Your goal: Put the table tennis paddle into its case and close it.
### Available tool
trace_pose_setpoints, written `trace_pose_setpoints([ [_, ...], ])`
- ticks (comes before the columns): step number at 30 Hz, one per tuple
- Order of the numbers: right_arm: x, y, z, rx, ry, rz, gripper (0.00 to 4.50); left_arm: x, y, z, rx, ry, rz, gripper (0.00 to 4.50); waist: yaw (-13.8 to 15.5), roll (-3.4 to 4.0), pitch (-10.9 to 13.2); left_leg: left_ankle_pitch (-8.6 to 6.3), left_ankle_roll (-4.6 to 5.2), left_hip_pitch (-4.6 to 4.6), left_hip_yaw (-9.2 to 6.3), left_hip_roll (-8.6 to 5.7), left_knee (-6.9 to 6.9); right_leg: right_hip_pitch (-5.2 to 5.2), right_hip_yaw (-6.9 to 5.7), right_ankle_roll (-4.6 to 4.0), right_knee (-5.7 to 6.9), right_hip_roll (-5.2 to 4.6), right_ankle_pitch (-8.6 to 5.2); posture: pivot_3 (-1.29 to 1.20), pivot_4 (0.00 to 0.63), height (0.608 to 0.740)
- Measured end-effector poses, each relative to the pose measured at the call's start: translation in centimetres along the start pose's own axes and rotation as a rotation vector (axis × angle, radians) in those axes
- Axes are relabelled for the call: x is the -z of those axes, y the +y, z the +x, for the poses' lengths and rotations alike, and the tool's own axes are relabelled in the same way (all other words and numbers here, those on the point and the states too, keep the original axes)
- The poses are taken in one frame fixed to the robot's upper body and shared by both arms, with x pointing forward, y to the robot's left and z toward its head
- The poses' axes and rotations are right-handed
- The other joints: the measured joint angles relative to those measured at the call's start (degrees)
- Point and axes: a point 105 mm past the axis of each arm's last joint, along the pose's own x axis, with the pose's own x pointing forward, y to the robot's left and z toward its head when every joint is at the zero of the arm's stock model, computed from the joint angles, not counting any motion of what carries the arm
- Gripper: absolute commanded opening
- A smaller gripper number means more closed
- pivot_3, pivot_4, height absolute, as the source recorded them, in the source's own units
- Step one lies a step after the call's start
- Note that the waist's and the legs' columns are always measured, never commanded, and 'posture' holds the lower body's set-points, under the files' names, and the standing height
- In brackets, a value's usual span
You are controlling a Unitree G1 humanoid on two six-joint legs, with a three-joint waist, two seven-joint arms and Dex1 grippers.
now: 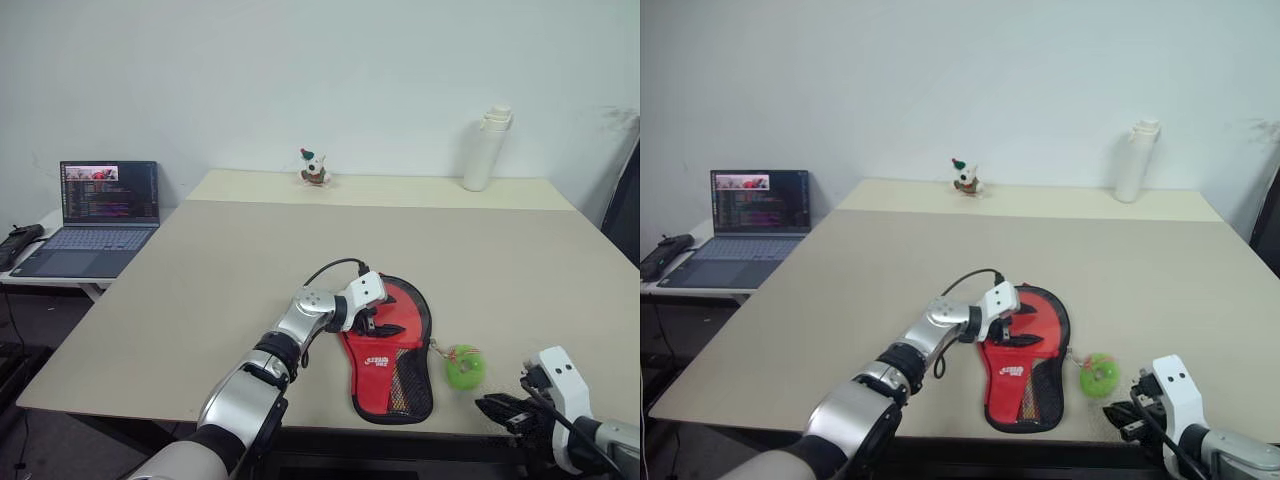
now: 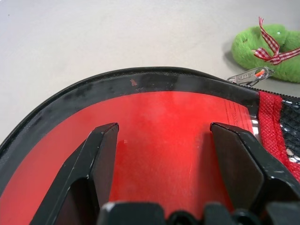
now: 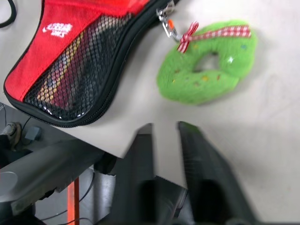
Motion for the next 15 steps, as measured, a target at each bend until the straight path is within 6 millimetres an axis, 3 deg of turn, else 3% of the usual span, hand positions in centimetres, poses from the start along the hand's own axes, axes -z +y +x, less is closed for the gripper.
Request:
trace_pose_setpoints([
  [1,-0.5,-0.1,0.0,0.001,-0.016,-0.026,2.37,0.0,0.0,0.0,-0.001,0.000,0.000,3.40,-0.01,0.00,0.00,0.00,0.00,0.01,0.00,0.00,0.00,0.00,0.00,0.00,0.00,0.00,0.00,0.00,0.150,0.740],
  [5,-2.8,0.5,0.4,-0.024,-0.078,-0.259,2.37,0.0,0.0,0.0,0.004,0.001,0.001,3.40,-0.02,-0.09,0.02,0.00,0.00,-0.01,-0.09,-0.02,-0.02,0.02,-0.16,-0.06,-0.03,0.00,-0.04,0.00,0.150,0.740],
  [8,-2.6,1.3,1.5,-0.074,-0.067,-0.354,2.37,-0.1,-0.1,0.0,0.013,0.000,0.004,3.40,-0.04,-0.11,0.03,0.00,-0.01,-0.02,-0.10,-0.04,-0.05,0.02,-0.18,-0.05,-0.04,0.00,-0.09,0.00,0.150,0.740],
  [15,-2.1,0.5,4.7,-0.087,-0.053,-0.459,2.37,-0.1,-0.1,0.0,0.016,-0.001,0.005,3.40,-0.09,-0.17,0.07,0.00,-0.01,-0.03,-0.11,-0.04,-0.04,0.02,-0.19,-0.04,-0.05,0.00,-0.09,0.00,0.150,0.740],
])
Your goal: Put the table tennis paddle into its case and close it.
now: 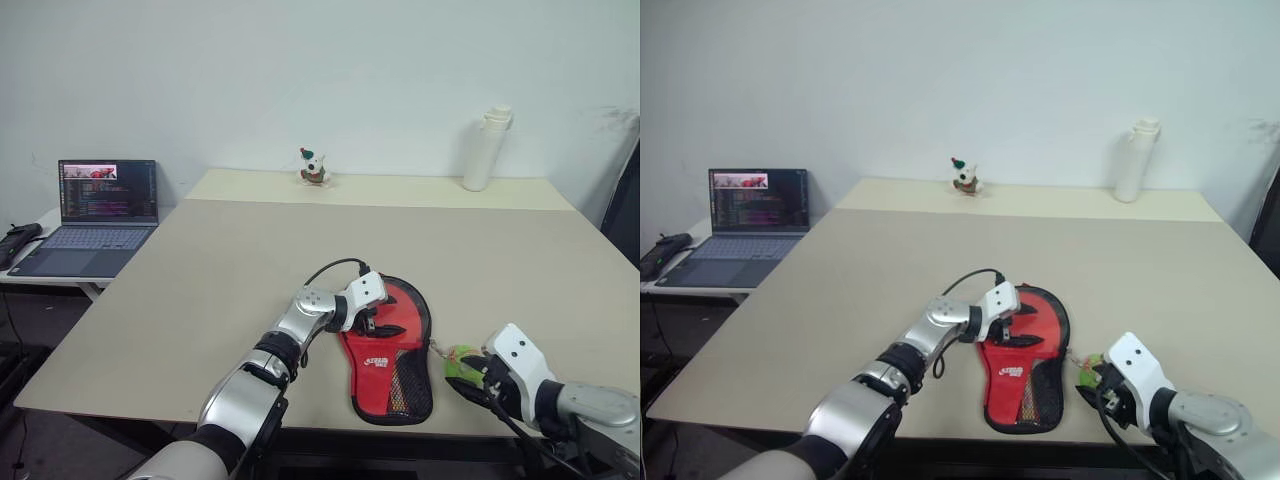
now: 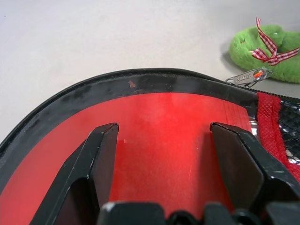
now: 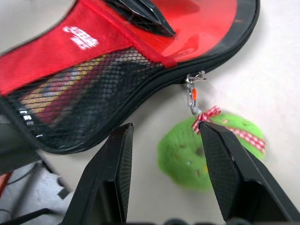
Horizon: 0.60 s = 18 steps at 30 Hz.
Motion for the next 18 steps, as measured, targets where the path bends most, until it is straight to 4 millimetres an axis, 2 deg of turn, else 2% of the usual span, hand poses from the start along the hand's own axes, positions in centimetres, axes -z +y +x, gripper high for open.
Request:
trace_pose_setpoints([
  [5,1.6,-0.8,1.7,0.014,0.049,-0.051,2.37,0.0,0.0,0.0,0.002,0.000,0.002,3.40,0.07,0.00,0.00,0.00,0.00,-0.01,0.01,0.00,-0.02,0.00,0.00,-0.02,-0.01,0.01,-0.01,0.00,0.150,0.740],
  [13,2.4,-0.8,2.2,-0.013,0.073,-0.066,2.37,0.0,0.0,-0.1,-0.001,0.001,0.001,3.40,0.07,-0.01,-0.01,0.00,0.00,0.00,-0.01,-0.01,0.00,0.00,-0.01,-0.02,0.02,0.02,-0.01,0.00,0.150,0.740],
  [15,2.5,-0.8,2.2,-0.013,0.077,-0.074,1.99,0.0,0.0,-0.1,0.000,0.000,0.001,3.40,0.07,-0.02,-0.01,0.00,0.00,0.00,0.00,-0.01,0.00,0.00,-0.01,-0.02,0.02,0.02,-0.01,0.00,0.150,0.740],
  [18,2.5,-0.5,2.3,-0.023,0.080,-0.088,1.14,0.0,0.0,0.0,0.001,-0.001,0.000,3.40,0.07,-0.08,-0.05,0.00,0.00,0.01,0.00,-0.01,0.00,0.00,-0.01,-0.02,0.03,0.03,-0.01,0.00,0.150,0.740],
])
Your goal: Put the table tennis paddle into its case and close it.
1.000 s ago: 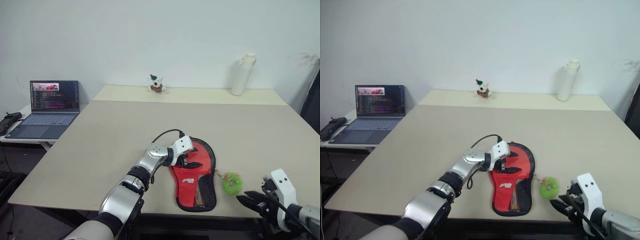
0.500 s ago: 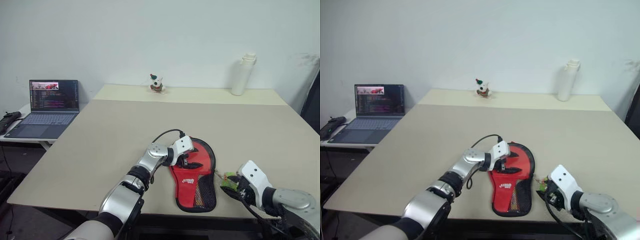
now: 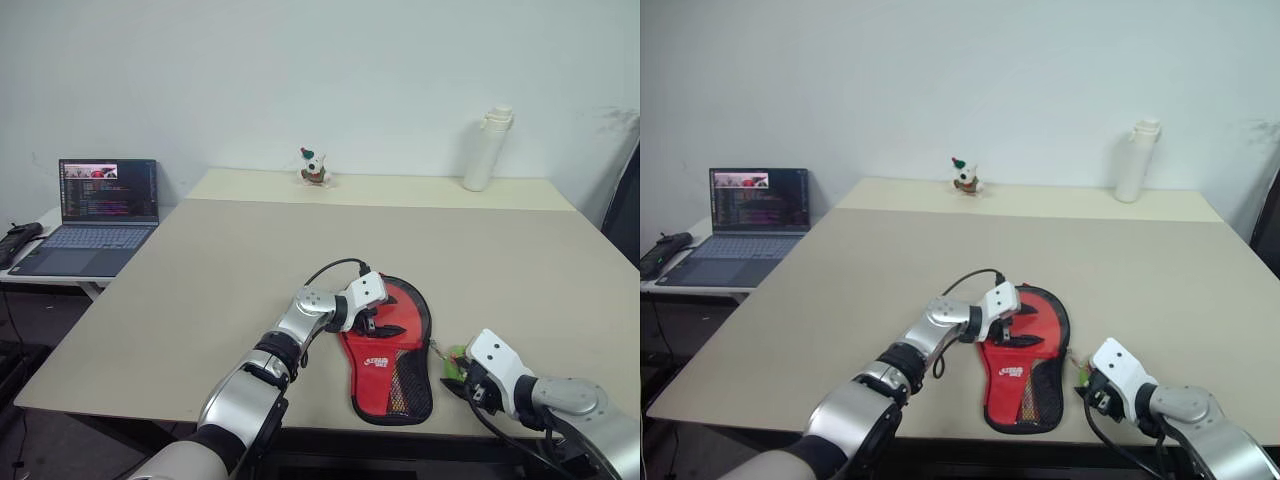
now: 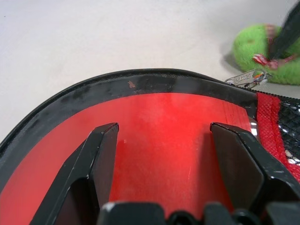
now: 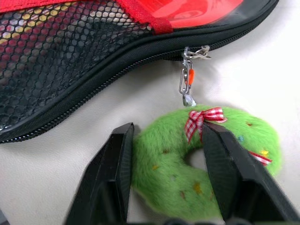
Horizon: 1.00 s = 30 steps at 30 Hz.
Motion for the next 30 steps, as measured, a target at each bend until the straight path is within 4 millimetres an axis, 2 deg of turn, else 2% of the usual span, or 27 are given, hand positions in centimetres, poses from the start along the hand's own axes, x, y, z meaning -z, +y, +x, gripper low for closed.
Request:
trace_pose_setpoints([
  [3,-0.1,-0.1,-0.1,0.006,0.000,-0.001,0.14,-0.1,-0.1,0.1,0.002,-0.002,0.000,3.40,0.00,-0.01,-0.01,0.00,0.00,0.00,-0.01,0.00,0.01,0.00,0.00,0.00,0.00,0.00,0.00,0.00,0.150,0.740],
  [4,-0.1,-0.1,-0.2,0.004,0.000,-0.003,0.03,-0.1,-0.1,0.2,0.004,-0.004,-0.001,3.40,0.02,-0.01,-0.01,0.00,0.00,0.00,-0.02,0.01,0.00,0.00,-0.01,0.00,0.00,0.00,0.00,0.00,0.150,0.740],
  [8,-0.1,0.4,-0.9,-0.030,0.017,-0.015,0.03,-0.2,-0.4,0.5,0.011,-0.012,-0.003,3.40,0.09,-0.01,0.00,0.00,0.00,-0.02,-0.02,0.00,0.00,0.00,-0.01,0.00,-0.02,-0.01,0.00,0.00,0.150,0.740],
  [11,0.0,1.4,-1.8,-0.100,0.033,-0.035,0.03,-0.3,-0.6,0.7,0.016,-0.017,-0.004,3.40,0.19,0.00,0.00,0.00,0.00,-0.04,-0.06,0.00,0.00,0.00,-0.03,0.02,-0.02,-0.03,-0.02,0.00,0.150,0.740],
  [19,0.7,5.4,-4.1,-0.294,0.086,-0.120,0.03,-0.6,-1.2,1.4,0.041,-0.026,-0.004,3.40,0.19,-0.02,0.00,-0.01,-0.01,-0.03,-0.08,-0.02,0.00,0.02,-0.05,0.06,-0.02,-0.06,-0.05,0.00,0.150,0.740],
  [30,0.7,10.8,-6.0,-0.556,0.061,-0.075,0.03,-0.6,-1.2,1.5,0.038,-0.021,0.001,3.40,0.17,-0.05,0.00,-0.01,-0.02,-0.02,-0.20,-0.01,0.03,0.06,-0.08,0.06,-0.02,-0.06,-0.05,0.00,0.150,0.740],
])
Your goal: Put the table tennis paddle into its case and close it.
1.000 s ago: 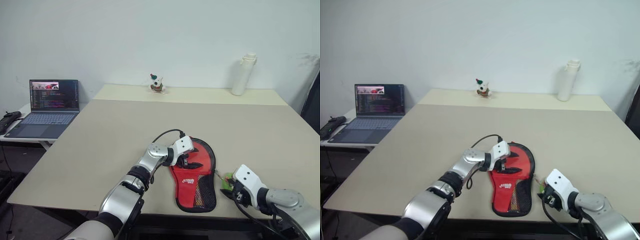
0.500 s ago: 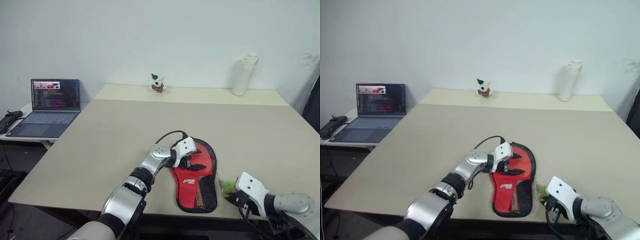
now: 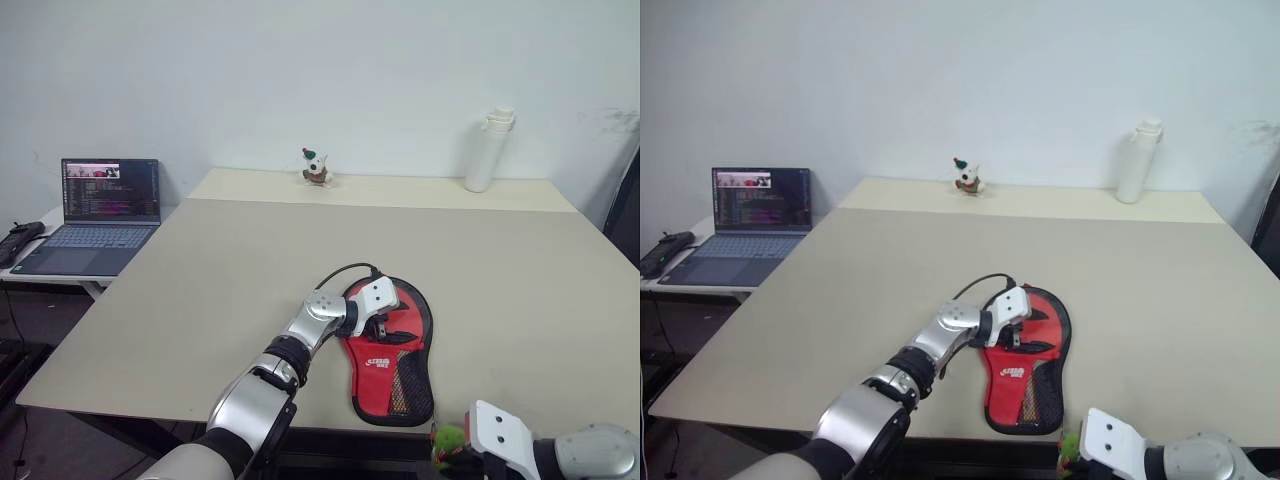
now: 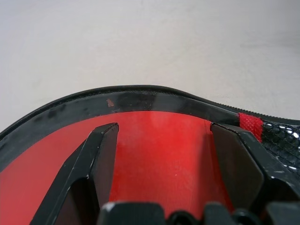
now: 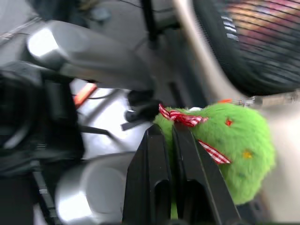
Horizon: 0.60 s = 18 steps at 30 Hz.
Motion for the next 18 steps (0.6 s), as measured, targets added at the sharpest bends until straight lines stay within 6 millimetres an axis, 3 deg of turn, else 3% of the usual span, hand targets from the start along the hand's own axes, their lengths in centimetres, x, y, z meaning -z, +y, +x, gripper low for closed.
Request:
trace_pose_setpoints([
  [4,0.0,1.3,0.0,-0.048,-0.007,0.020,0.03,0.1,0.1,-0.1,-0.010,0.006,0.001,3.40,0.00,-0.01,-0.01,0.00,0.00,0.03,-0.16,-0.01,0.02,0.04,-0.01,0.01,0.01,-0.01,0.00,0.00,0.150,0.740],
  [9,-0.2,1.3,0.1,-0.041,-0.014,0.015,0.03,0.1,0.2,-0.1,-0.017,0.009,0.003,3.40,-0.01,-0.03,-0.02,0.00,0.00,0.03,-0.27,-0.01,0.01,0.04,-0.04,0.00,0.00,-0.01,0.00,0.00,0.150,0.740],
  [12,-0.4,1.1,0.2,-0.029,-0.018,0.009,0.71,0.1,0.2,-0.1,-0.016,0.011,0.005,3.40,0.00,-0.03,-0.02,0.00,0.00,0.03,-0.29,-0.01,0.02,0.04,-0.04,0.00,0.01,-0.02,0.00,0.00,0.150,0.740],
  [17,-0.9,0.9,0.2,-0.032,-0.041,0.034,2.38,0.2,0.2,-0.1,-0.020,0.013,0.005,3.40,-0.05,-0.04,-0.02,0.01,-0.01,0.06,-0.29,-0.01,0.05,0.06,-0.04,0.01,0.08,-0.02,0.01,0.00,0.150,0.740],
  [18,-1.2,0.7,0.1,-0.031,-0.053,0.045,2.38,0.2,0.3,-0.1,-0.020,0.013,0.005,3.40,-0.06,-0.04,-0.02,0.01,-0.01,0.06,-0.29,0.00,0.06,0.06,-0.04,0.01,0.08,-0.01,0.01,0.00,0.150,0.740],
])
